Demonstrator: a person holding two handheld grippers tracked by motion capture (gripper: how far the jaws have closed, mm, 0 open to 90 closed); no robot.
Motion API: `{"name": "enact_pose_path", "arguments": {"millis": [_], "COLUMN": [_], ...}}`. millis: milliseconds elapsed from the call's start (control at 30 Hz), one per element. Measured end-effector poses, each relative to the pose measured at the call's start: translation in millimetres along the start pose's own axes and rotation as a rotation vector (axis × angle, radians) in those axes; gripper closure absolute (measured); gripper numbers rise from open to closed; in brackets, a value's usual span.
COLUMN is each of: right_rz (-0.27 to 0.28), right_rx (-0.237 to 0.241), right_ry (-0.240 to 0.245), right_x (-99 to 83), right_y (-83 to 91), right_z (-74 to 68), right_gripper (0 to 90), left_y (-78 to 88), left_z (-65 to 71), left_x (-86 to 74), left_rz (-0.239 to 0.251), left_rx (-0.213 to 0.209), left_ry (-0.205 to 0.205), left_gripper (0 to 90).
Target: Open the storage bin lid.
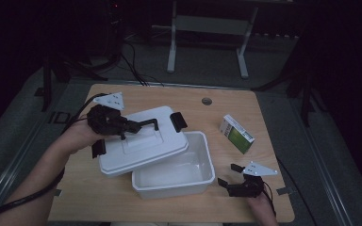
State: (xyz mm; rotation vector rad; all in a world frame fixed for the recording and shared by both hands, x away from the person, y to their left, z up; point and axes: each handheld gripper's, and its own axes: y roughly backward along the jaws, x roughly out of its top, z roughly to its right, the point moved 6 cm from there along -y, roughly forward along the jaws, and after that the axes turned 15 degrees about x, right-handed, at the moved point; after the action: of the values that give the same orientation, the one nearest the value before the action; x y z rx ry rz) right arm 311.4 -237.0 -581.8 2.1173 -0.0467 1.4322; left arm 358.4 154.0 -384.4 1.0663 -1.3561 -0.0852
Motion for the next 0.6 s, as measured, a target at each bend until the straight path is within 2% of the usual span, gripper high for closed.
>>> {"name": "enact_pose_path", "arguments": {"millis": [100,200,300,333,433,467,567,600], "right_rz": [-0.001,-0.002,-0.002,-0.004,-0.003,-0.005,-0.005,-0.004], "right_rx": [-0.001,-0.003,-0.003,-0.003,-0.003,-0.004,-0.004,-0.003], "right_ry": [-0.002,-0.001,-0.001,-0.001,-0.001,-0.001,0.000,0.000], "right_x": [0.1,0.0,0.0,0.0,0.0,-0.2,-0.1,-0.2], "right_y": [-0.2,-0.4,-0.4,-0.5,-0.6,-0.7,-0.8,-0.7], "right_z": [0.1,0.1,0.0,0.0,-0.1,0.1,0.1,0.0], "right_gripper": [13.6,13.5,13.5,13.6,13.6,13.6,13.6,13.5], "left_y": [4.5,14.2,17.7,21.6,25.6,30.2,34.6,38.5], "left_z": [-5.1,-15.8,-20.3,-25.6,-30.5,-35.6,-39.5,-42.7], "left_x": [-4.4,-15.2,-20.4,-26.8,-33.2,-40.6,-47.4,-53.8], "left_rz": [0.001,0.011,0.011,0.010,0.010,0.010,0.008,0.006], "left_rx": [0.014,0.045,0.060,0.072,0.086,0.102,0.116,0.124], "left_ry": [0.013,0.049,0.060,0.080,0.095,0.113,0.121,0.136], "left_gripper": [83.8,83.8,83.8,83.8,83.8,83.8,83.8,83.8]}}
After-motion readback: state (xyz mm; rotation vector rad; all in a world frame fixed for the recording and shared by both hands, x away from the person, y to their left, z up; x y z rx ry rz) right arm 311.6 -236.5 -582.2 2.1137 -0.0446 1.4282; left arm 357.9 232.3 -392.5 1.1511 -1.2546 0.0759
